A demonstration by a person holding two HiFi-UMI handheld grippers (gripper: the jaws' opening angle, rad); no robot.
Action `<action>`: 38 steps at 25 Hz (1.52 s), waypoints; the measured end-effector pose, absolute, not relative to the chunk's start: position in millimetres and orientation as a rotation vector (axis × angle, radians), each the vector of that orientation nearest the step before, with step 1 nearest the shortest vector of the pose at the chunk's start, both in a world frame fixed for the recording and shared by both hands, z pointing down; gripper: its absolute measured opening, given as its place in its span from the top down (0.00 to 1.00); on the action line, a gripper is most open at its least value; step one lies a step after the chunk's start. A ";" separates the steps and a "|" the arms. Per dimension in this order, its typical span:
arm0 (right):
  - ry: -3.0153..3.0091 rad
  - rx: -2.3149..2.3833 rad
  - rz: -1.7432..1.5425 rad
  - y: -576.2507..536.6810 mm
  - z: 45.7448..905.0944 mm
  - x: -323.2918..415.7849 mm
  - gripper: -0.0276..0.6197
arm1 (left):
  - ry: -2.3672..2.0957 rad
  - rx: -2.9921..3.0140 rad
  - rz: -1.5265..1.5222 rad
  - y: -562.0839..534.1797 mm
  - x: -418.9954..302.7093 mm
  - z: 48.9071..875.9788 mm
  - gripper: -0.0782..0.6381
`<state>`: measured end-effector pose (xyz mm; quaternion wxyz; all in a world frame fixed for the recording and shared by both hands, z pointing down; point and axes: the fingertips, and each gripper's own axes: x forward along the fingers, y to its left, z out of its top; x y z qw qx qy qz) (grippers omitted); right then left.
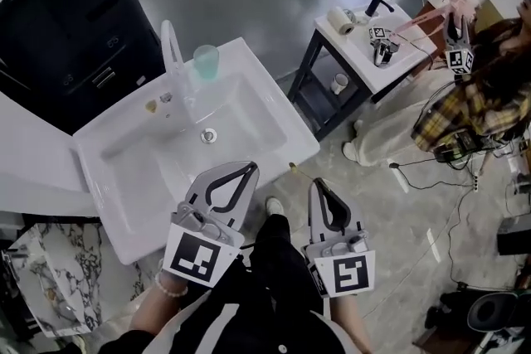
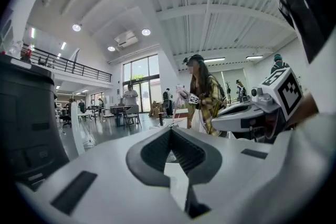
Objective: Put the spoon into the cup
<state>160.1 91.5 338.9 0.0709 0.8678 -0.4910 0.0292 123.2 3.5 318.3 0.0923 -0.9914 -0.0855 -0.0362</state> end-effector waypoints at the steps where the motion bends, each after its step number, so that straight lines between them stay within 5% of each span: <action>1: -1.508 2.591 0.091 86.6 339.1 168.4 0.95 | -0.222 -2.949 -0.113 -0.6 130.0 318.0 0.90; 20: -2.021 2.239 0.031 10.1 327.0 290.3 0.95 | 0.415 -2.974 -0.191 -49.1 214.8 316.3 0.90; 38: -2.351 1.927 -0.076 -43.0 324.9 279.2 0.95 | 0.813 -2.838 -0.157 -60.8 194.7 302.5 0.90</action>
